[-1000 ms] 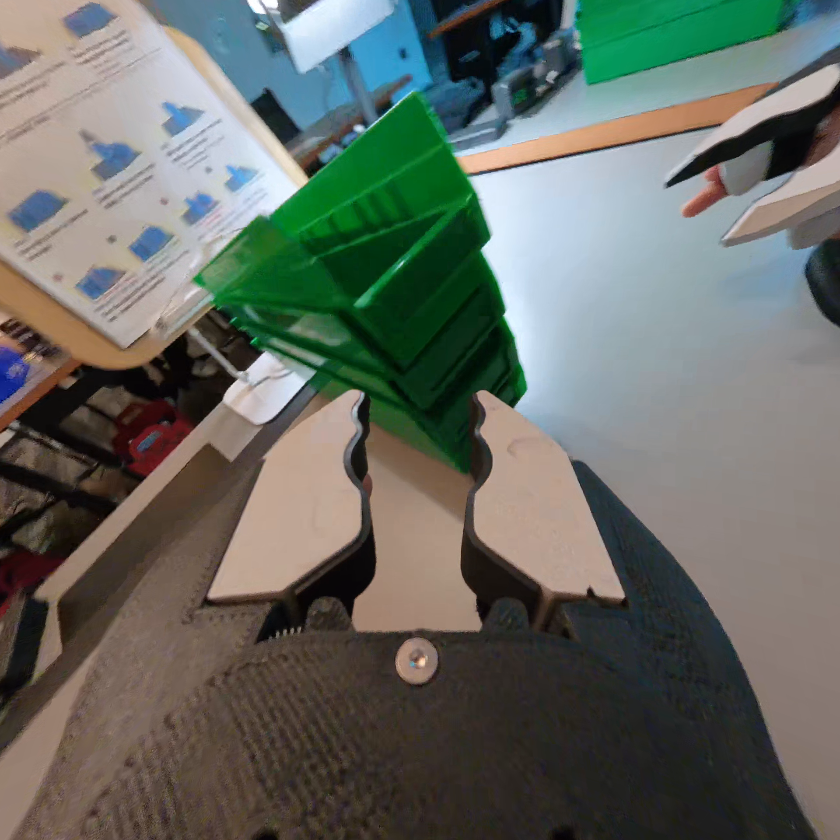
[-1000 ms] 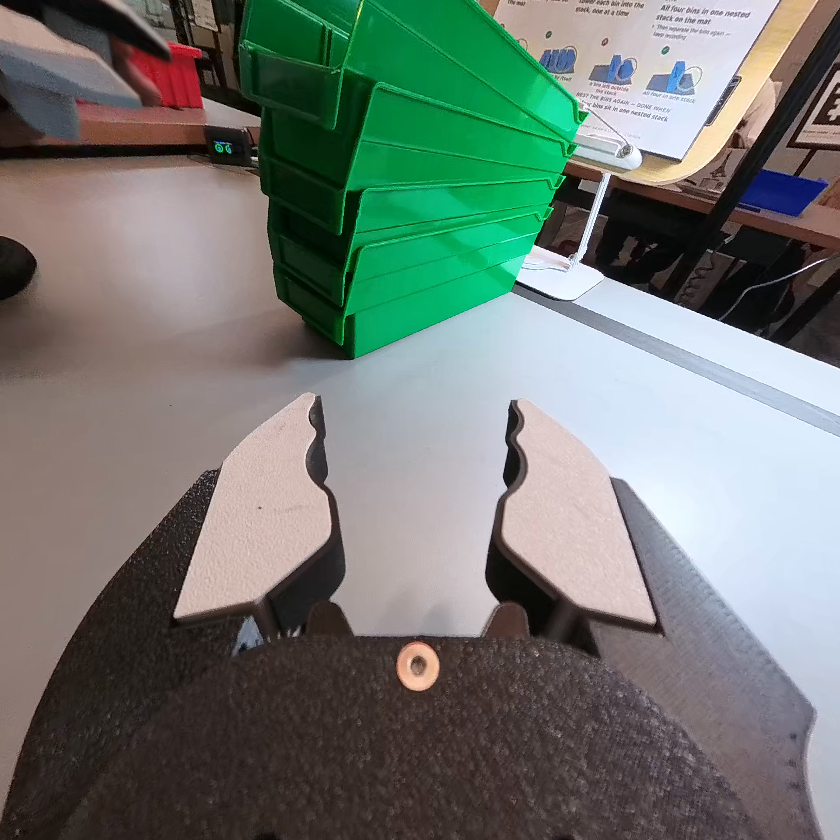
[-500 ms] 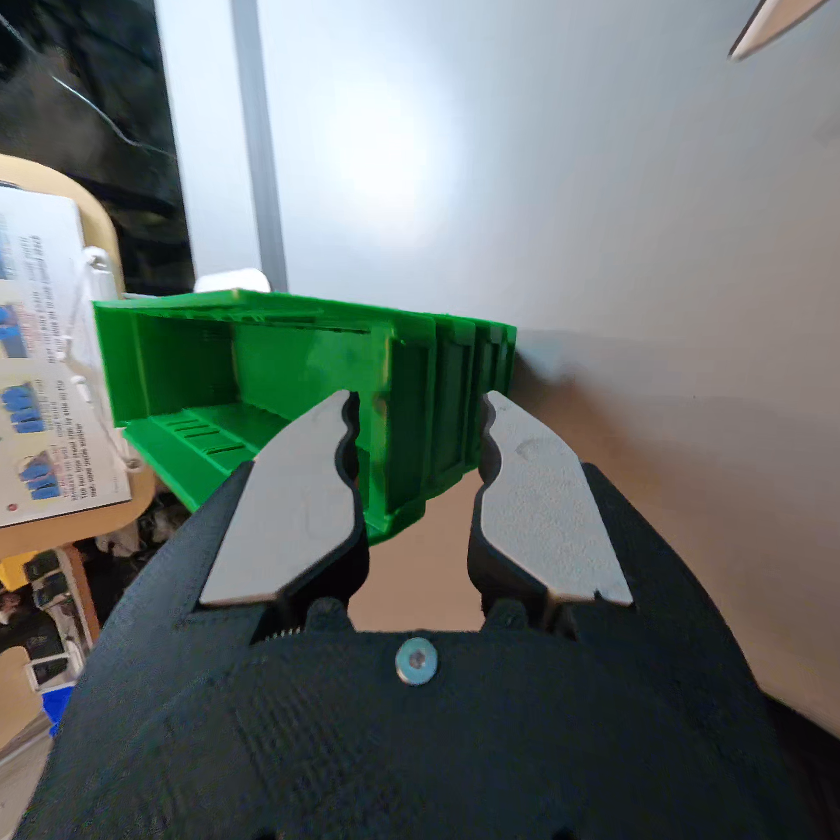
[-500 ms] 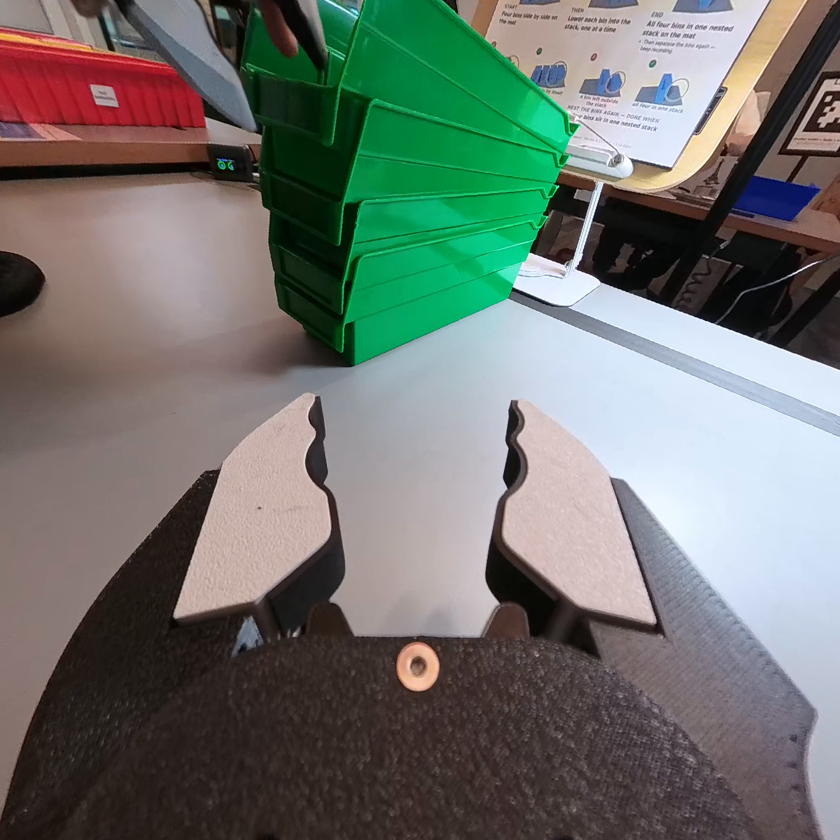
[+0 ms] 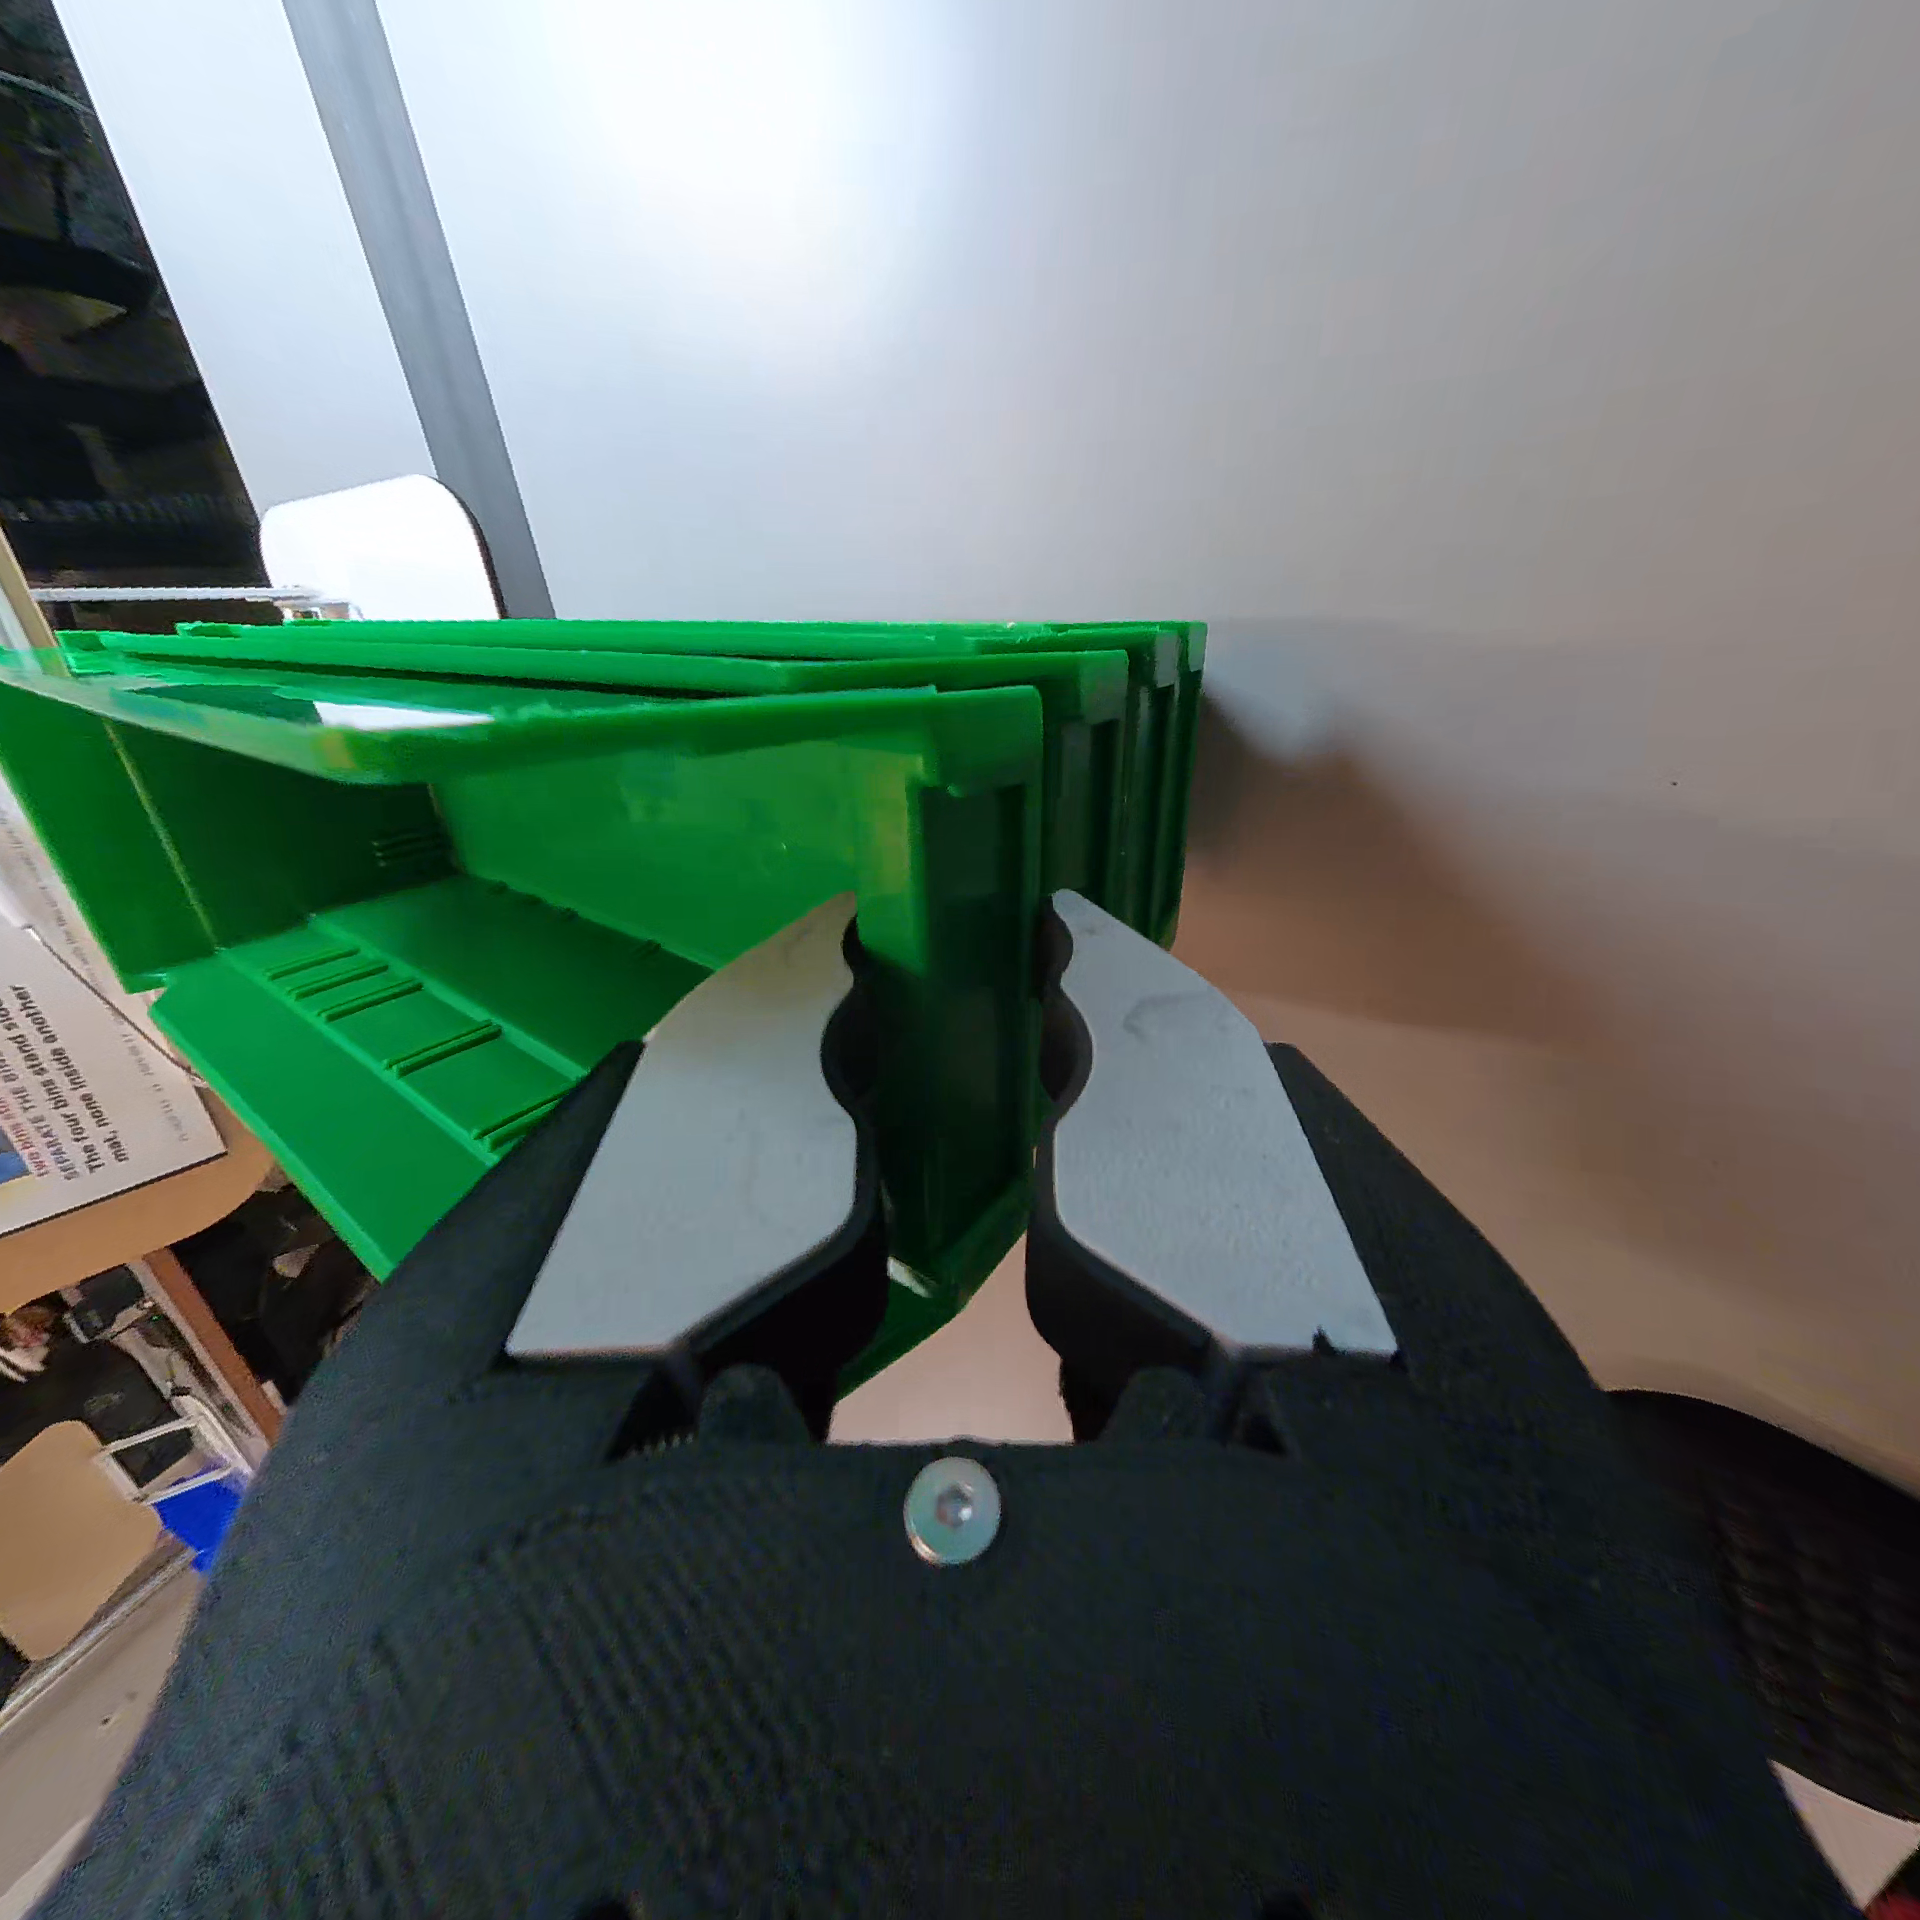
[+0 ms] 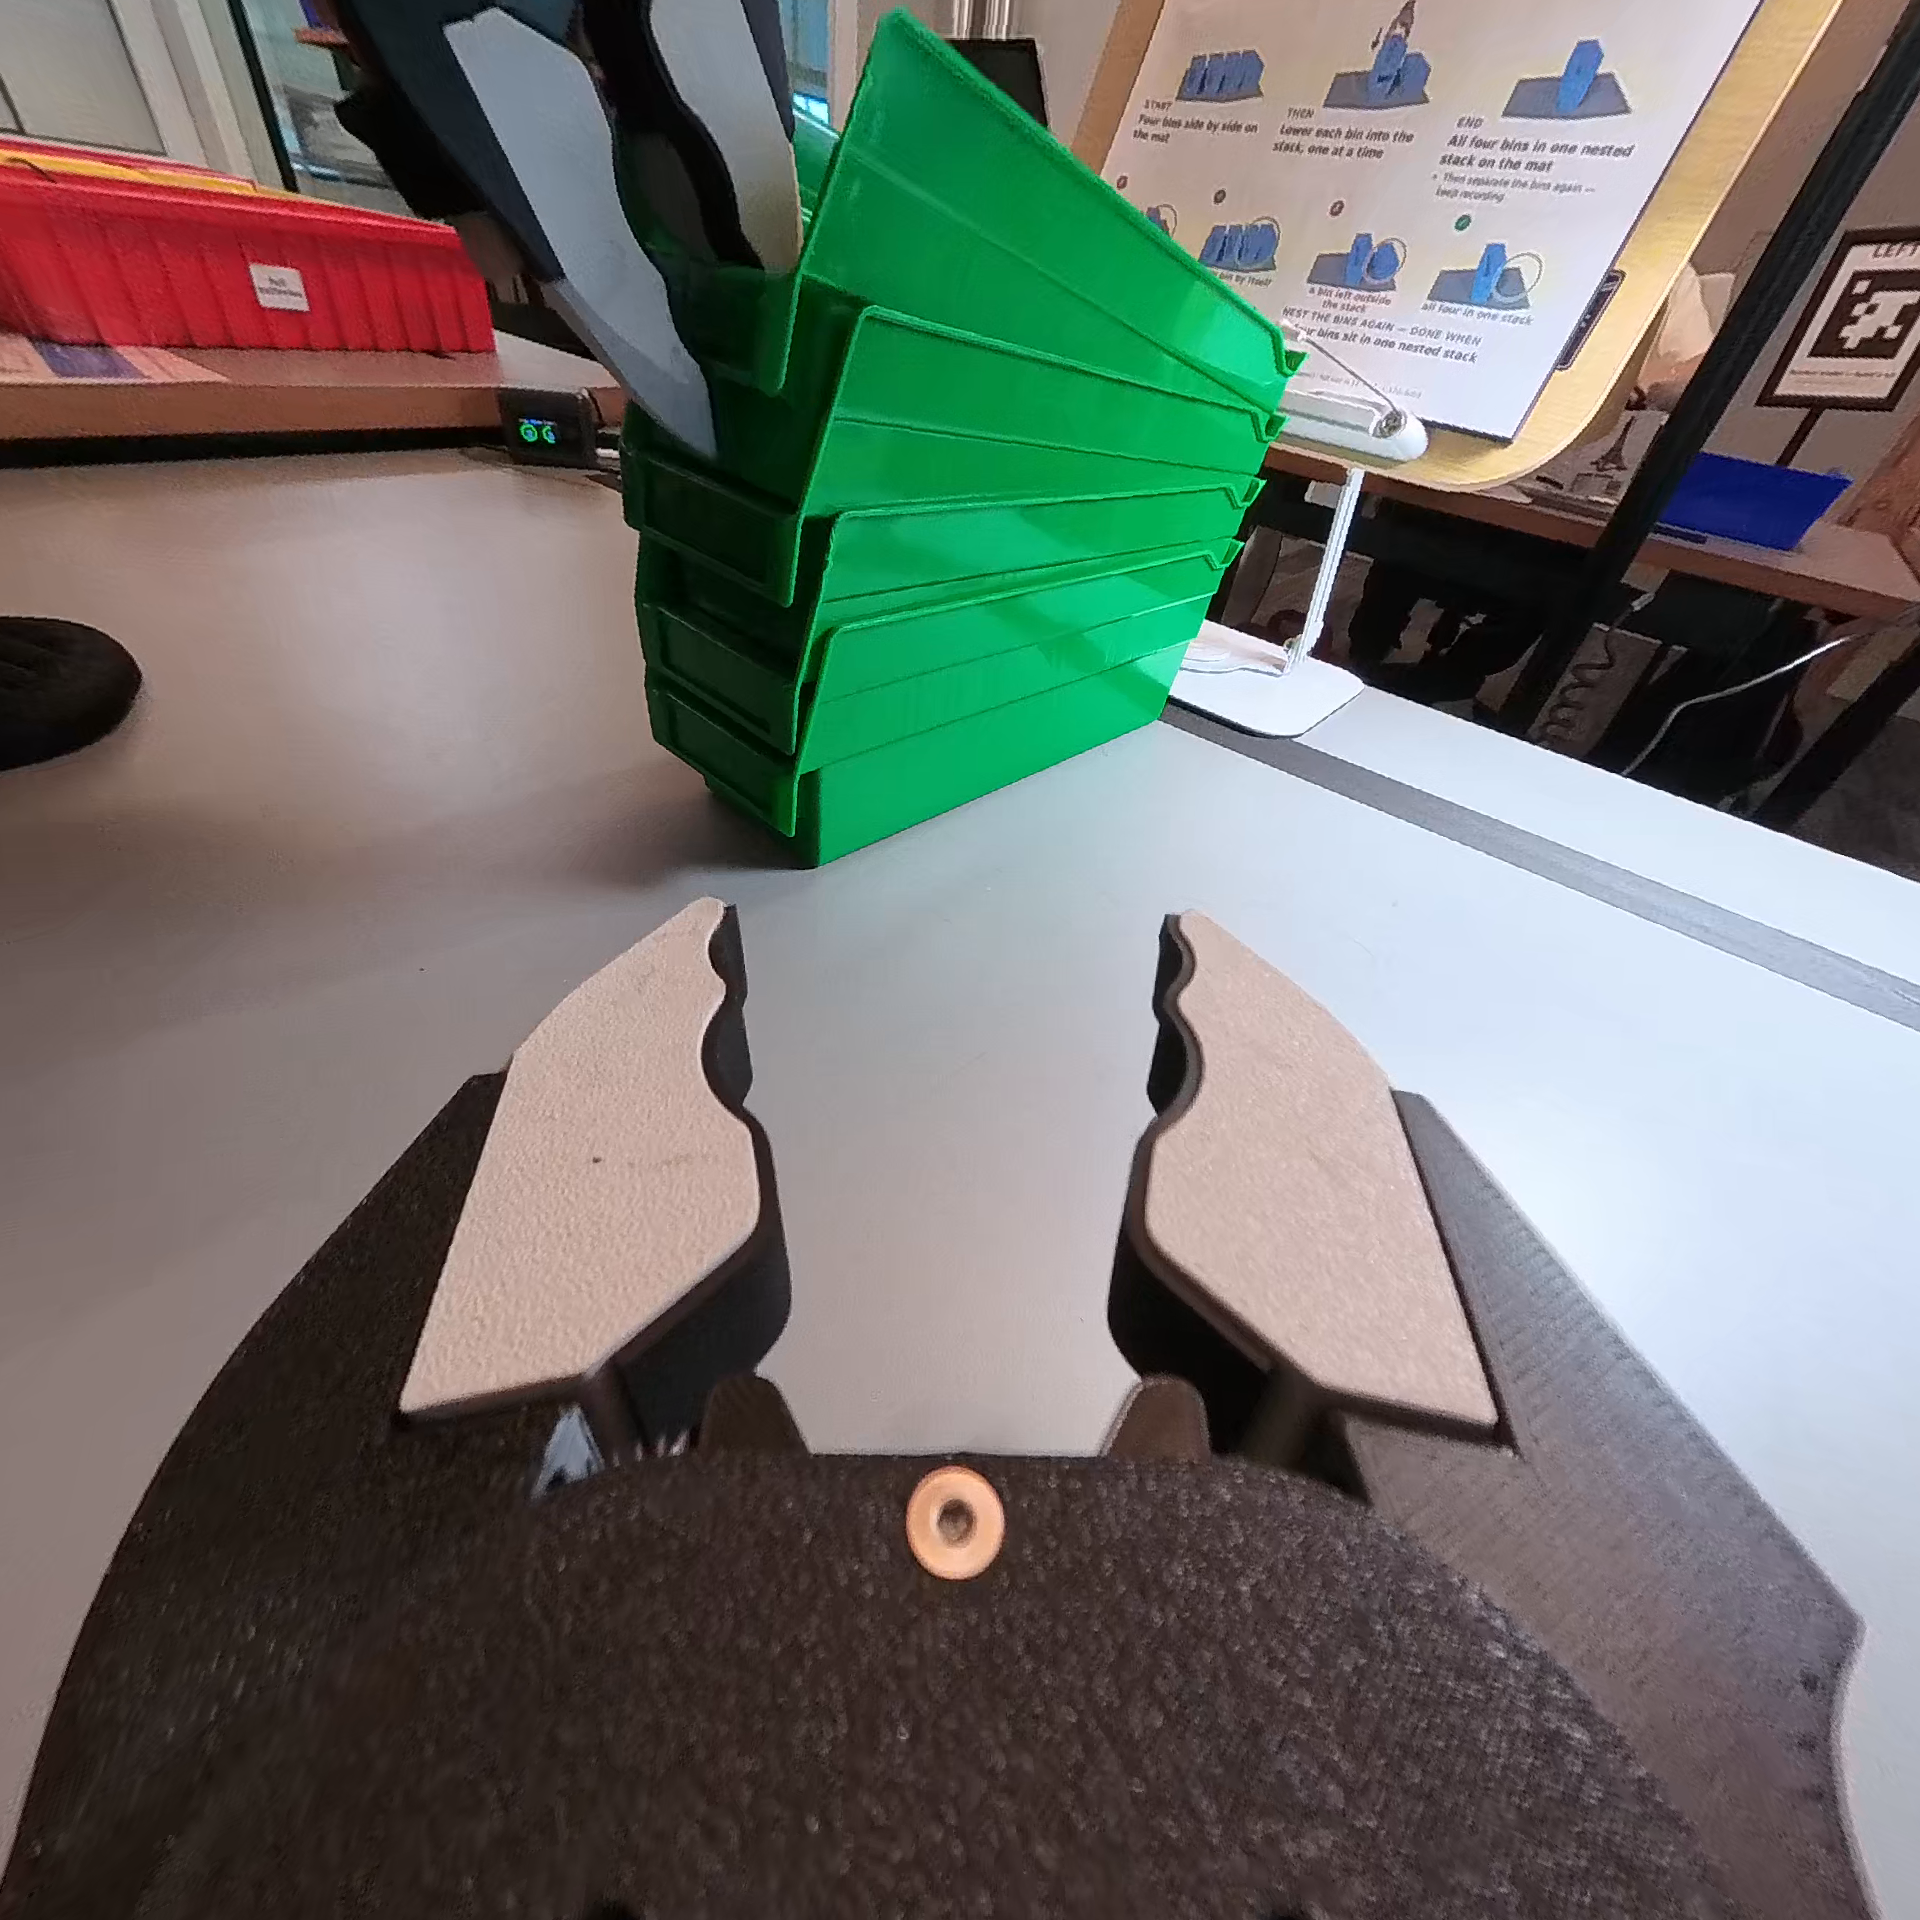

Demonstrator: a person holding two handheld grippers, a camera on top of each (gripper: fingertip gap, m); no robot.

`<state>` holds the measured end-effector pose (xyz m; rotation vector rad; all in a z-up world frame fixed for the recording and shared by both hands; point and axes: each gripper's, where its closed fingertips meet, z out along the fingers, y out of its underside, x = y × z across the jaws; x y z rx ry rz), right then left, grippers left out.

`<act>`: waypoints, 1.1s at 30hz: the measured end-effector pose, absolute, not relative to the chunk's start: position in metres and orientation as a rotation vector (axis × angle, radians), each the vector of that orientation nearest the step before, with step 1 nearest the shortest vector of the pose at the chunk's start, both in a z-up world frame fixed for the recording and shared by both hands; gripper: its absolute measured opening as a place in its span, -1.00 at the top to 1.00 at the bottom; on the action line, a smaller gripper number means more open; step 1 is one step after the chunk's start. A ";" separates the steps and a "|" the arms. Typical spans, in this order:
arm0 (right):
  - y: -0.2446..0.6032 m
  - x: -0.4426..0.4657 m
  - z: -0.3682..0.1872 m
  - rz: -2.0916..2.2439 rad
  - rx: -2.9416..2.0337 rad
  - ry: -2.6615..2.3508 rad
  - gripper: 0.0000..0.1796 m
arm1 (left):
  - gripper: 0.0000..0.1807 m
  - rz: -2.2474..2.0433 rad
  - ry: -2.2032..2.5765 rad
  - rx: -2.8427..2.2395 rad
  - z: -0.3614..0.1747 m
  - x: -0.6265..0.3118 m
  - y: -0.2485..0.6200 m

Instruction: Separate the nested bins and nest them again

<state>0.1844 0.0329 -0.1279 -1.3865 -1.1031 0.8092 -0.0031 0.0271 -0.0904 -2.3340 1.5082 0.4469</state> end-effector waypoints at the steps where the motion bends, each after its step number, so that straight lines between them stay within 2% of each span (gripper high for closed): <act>1: 0.033 0.184 -0.129 0.808 -1.389 -1.106 0.16 | 0.68 0.452 1.508 -2.325 -0.088 -0.003 0.027; 21: 0.032 0.182 -0.135 0.811 -1.411 -1.127 0.18 | 0.67 0.545 1.436 -2.149 -0.009 -0.005 0.026; 27: 0.032 0.182 -0.135 0.809 -1.411 -1.126 0.19 | 0.67 0.651 1.340 -2.117 0.023 -0.036 0.015; 33: 0.031 0.180 -0.136 0.810 -1.412 -1.134 0.18 | 0.67 0.748 1.254 -2.201 -0.001 -0.096 -0.005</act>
